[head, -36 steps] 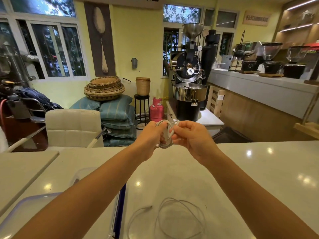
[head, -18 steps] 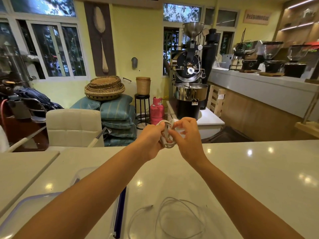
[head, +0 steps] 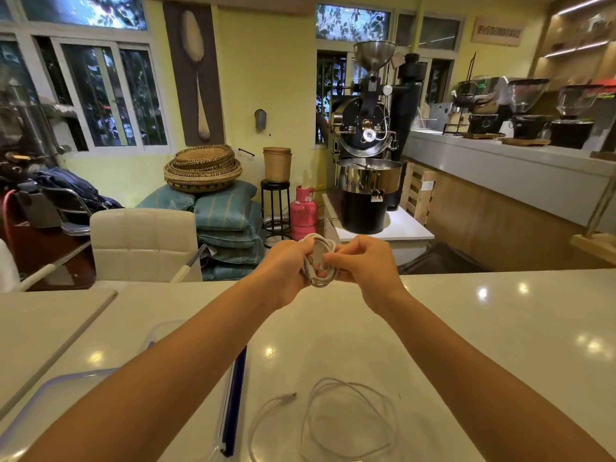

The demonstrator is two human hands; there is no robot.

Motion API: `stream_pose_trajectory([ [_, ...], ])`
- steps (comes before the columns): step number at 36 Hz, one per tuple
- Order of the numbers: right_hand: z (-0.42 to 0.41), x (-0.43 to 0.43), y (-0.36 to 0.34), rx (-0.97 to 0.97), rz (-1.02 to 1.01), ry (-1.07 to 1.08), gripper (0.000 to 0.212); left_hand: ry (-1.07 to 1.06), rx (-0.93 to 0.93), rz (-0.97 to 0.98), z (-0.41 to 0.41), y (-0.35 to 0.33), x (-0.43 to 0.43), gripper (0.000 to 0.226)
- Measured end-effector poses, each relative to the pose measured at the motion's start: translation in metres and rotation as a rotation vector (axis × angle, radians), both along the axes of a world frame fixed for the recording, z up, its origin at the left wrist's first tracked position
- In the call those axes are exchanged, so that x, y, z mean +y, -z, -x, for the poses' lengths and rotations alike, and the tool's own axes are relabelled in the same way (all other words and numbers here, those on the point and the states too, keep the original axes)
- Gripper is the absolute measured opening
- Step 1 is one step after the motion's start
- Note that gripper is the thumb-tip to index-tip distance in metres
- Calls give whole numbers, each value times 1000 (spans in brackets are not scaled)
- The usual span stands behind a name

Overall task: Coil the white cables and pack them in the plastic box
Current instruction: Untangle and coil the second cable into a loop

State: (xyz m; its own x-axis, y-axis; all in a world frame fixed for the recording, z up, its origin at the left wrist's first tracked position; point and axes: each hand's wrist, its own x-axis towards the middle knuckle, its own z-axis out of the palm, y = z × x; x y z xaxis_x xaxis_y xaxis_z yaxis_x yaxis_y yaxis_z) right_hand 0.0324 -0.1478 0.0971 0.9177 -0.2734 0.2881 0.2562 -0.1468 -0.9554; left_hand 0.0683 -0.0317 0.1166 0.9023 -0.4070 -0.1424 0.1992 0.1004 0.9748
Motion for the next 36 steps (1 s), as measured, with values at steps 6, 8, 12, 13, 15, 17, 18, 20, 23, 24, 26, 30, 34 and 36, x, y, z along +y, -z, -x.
stream_pose_trajectory([
  [6,-3,1,-4,156,-99,-120,38,54,-62,-66,-2,0,8,23],
  [8,-3,1,-6,176,-36,-136,43,88,-88,-101,-3,1,11,21],
  [12,-3,6,-9,159,146,-125,33,105,-166,-279,-9,1,22,25],
  [13,-3,7,-9,153,169,-127,34,104,-185,-324,-11,2,26,27],
  [15,-4,9,-9,151,208,-135,35,103,-223,-401,-14,2,32,30],
  [17,-5,12,-10,169,261,-133,35,122,-265,-466,-16,2,39,30],
  [18,-6,14,-10,178,280,-133,35,139,-289,-492,-17,2,42,29],
  [20,-8,18,-10,196,299,-141,34,162,-344,-539,-18,3,48,25],
  [23,-12,25,-8,216,313,-152,36,134,-433,-624,-20,5,58,15],
  [24,-13,29,-7,220,318,-153,38,116,-467,-649,-21,6,61,11],
  [26,-14,38,-4,214,308,-161,38,74,-533,-685,-23,6,68,6],
  [30,-17,58,1,158,256,-165,37,-35,-618,-735,-27,6,86,10],
  [34,-23,80,7,171,221,-209,30,-92,-693,-852,-30,7,107,7],
  [36,-27,90,10,193,190,-234,27,-106,-709,-901,-30,8,117,9],
])
